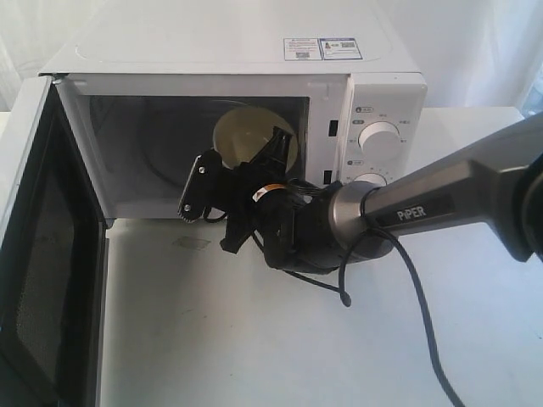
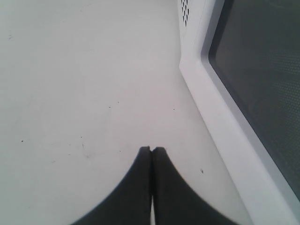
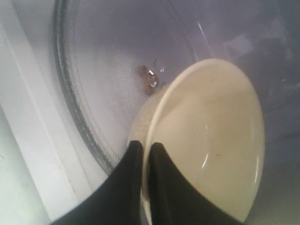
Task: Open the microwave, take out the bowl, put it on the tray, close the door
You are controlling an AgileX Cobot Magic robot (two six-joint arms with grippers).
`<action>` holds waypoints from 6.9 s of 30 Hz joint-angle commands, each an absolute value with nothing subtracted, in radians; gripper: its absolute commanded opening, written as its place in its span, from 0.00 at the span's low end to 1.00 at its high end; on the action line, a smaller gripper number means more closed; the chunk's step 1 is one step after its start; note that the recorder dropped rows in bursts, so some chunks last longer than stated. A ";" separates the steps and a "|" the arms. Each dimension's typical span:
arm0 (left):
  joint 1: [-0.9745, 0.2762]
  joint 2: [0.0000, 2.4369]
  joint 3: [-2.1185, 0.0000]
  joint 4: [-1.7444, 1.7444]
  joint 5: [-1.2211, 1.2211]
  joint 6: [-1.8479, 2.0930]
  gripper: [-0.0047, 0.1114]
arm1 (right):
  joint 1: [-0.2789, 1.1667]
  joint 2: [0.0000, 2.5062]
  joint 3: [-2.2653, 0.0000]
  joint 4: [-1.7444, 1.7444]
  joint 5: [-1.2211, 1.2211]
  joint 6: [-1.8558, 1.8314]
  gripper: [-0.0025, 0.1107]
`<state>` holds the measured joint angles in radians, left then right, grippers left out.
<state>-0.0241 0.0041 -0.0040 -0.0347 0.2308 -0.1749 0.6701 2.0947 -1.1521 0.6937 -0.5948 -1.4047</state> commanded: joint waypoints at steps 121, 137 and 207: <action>-0.024 0.000 0.000 -0.040 0.231 -0.176 0.04 | 0.378 1.473 -0.707 -0.665 0.336 0.095 0.42; -0.024 0.000 0.000 -0.040 0.231 -0.176 0.04 | 0.496 1.027 -0.709 -0.600 0.251 0.203 0.42; -0.024 0.000 0.000 -0.040 0.231 -0.176 0.04 | 0.989 0.633 -0.291 0.048 -0.066 0.309 0.02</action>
<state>-0.0241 0.0041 -0.0040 -0.0347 0.2308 -0.1749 0.9738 0.6164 -0.2941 0.0514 -0.0454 0.3225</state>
